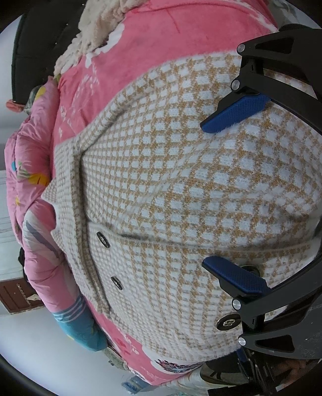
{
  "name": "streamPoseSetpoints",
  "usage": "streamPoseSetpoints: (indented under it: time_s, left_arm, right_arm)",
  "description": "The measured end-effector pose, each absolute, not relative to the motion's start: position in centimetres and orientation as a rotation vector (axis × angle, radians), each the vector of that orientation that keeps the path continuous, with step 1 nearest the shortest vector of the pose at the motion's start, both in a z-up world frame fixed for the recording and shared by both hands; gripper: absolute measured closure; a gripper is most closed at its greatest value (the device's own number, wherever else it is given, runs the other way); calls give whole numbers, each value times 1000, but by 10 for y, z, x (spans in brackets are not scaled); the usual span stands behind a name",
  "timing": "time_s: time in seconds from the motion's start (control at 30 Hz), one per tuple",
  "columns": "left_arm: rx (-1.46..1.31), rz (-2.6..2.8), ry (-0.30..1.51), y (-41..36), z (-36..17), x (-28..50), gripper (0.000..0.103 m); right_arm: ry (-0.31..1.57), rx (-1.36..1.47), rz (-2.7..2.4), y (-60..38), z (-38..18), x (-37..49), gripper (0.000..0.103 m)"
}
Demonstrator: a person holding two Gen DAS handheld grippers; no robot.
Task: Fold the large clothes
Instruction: 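Lower both tools to the coat hem and close them on it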
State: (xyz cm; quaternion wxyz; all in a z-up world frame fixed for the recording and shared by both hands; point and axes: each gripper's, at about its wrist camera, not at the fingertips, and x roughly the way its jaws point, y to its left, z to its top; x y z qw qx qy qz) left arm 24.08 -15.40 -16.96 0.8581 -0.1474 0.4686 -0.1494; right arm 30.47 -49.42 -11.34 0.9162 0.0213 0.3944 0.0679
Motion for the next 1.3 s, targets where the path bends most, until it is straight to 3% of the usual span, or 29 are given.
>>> streamPoseSetpoints:
  time_s: [0.63, 0.93, 1.3]
  left_arm:
    - [-342, -305, 1035, -157, -187, 259, 51]
    - [-389, -355, 1031, -136, -196, 259, 51]
    - [-352, -370, 1017, -144, -187, 251, 56]
  right_arm:
    - [812, 74, 199, -502, -108, 302, 8]
    - [799, 213, 193, -563, -84, 270, 8]
    - [904, 385, 170, -606, -114, 238, 8]
